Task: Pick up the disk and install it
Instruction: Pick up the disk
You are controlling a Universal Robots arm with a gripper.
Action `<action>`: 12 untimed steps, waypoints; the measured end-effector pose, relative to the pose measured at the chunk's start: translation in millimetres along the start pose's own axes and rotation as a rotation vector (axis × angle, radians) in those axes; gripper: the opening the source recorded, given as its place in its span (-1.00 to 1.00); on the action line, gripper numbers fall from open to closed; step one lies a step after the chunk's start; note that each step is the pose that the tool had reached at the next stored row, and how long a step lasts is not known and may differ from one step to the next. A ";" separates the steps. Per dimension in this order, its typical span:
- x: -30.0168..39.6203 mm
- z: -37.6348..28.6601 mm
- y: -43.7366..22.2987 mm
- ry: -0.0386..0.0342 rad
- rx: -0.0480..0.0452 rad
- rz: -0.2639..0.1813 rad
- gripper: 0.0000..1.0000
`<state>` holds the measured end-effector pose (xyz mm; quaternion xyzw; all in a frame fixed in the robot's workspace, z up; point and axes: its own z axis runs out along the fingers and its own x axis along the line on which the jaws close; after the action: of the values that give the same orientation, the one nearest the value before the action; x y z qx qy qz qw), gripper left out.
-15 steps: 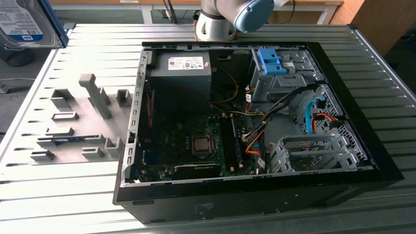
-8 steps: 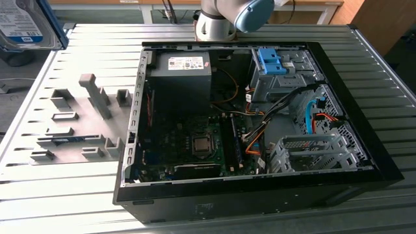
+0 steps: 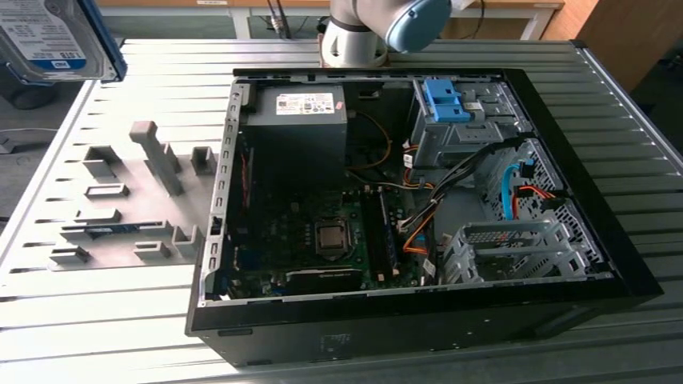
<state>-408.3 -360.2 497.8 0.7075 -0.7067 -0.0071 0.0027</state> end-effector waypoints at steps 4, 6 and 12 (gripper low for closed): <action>0.0 -0.2 -10.3 0.0000 -0.0001 0.000 -0.26; 0.0 -0.2 -15.2 0.0000 -0.0001 0.000 -0.26; 0.0 -0.5 -30.4 0.0001 -0.0001 0.000 -0.26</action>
<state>-377.8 -360.2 497.9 0.7074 -0.7067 -0.0071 0.0028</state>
